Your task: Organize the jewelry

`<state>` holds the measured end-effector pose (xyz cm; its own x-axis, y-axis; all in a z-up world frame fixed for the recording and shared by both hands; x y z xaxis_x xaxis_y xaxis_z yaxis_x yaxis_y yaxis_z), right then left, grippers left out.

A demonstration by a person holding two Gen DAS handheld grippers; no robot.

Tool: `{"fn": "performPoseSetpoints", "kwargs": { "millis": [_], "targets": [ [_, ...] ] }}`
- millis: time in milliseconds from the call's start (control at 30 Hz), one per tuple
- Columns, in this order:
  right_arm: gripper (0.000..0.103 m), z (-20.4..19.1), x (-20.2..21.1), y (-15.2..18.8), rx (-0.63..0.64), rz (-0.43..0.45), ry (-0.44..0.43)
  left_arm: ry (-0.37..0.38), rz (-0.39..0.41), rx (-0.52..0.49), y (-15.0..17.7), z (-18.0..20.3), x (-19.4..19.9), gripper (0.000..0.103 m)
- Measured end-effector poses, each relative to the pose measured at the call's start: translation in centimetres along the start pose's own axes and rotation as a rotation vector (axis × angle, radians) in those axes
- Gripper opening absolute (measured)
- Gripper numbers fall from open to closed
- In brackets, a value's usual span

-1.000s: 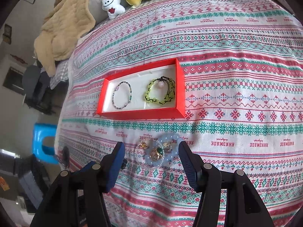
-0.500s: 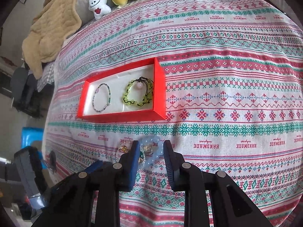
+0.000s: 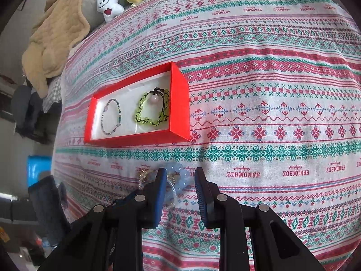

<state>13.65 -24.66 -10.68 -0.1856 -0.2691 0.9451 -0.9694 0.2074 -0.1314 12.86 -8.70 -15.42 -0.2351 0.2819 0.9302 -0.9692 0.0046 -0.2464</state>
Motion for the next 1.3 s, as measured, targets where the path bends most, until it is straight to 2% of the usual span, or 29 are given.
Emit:
{"fn": "performPoseSetpoints", "kwargs": {
  "millis": [67, 233, 400, 467, 600, 867, 900, 933, 967, 1133, 1300],
  "targets": [
    [0.026, 0.2, -0.7, 0.2, -0.001, -0.022, 0.000, -0.015, 0.012, -0.013, -0.1, 0.1, 0.2, 0.005],
    [0.026, 0.2, -2.1, 0.5, 0.018, -0.052, 0.024, 0.012, 0.026, -0.003, -0.4, -0.2, 0.9, 0.005],
    [0.026, 0.2, -2.9, 0.7, 0.007, -0.072, -0.003, 0.040, 0.081, -0.034, -1.1, -0.1, 3.0, 0.005],
    [0.026, 0.0, -3.4, 1.0, 0.011, -0.082, -0.005, 0.075, 0.099, -0.027, -1.4, -0.7, 4.0, 0.005],
    [0.026, -0.2, -4.3, 1.3, 0.011, -0.094, -0.002, 0.072, 0.116, -0.028, -1.5, -2.2, 4.8, 0.005],
    [0.026, -1.2, -5.7, 1.0, 0.041, -0.070, 0.056, 0.055, 0.109, -0.005, -0.6, -5.4, 5.6, 0.005],
    [0.024, -1.5, -5.8, 1.0, 0.050, -0.068, 0.062, 0.054, 0.110, -0.003, -0.6, -5.7, 5.7, 0.005],
    [0.014, -1.8, -5.9, 1.1, 0.059, -0.067, 0.066, 0.053, 0.111, -0.003, -0.6, -5.9, 5.7, 0.005],
    [0.012, -2.2, -6.0, 1.1, 0.065, -0.069, 0.069, 0.049, 0.112, -0.003, -0.5, -6.1, 5.8, 0.005],
    [0.012, -4.3, -5.7, 1.2, 0.100, -0.051, 0.055, 0.043, 0.119, -0.005, -0.7, -6.3, 6.1, 0.005],
    [0.012, -6.7, -4.3, 1.0, 0.150, -0.024, -0.001, 0.063, 0.126, -0.004, -0.8, -6.1, 6.8, 0.005]
  ]
}}
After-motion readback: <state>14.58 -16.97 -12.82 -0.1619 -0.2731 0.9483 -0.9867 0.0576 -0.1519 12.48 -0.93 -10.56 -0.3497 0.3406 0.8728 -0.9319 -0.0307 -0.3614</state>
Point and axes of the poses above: each gripper's, at about its wrist camera, not at the fingertips, and x roughly against the way its jaws point, z to its right, y to its underside, the point moved 8 cm from there along -x, roughly the way its jaws point
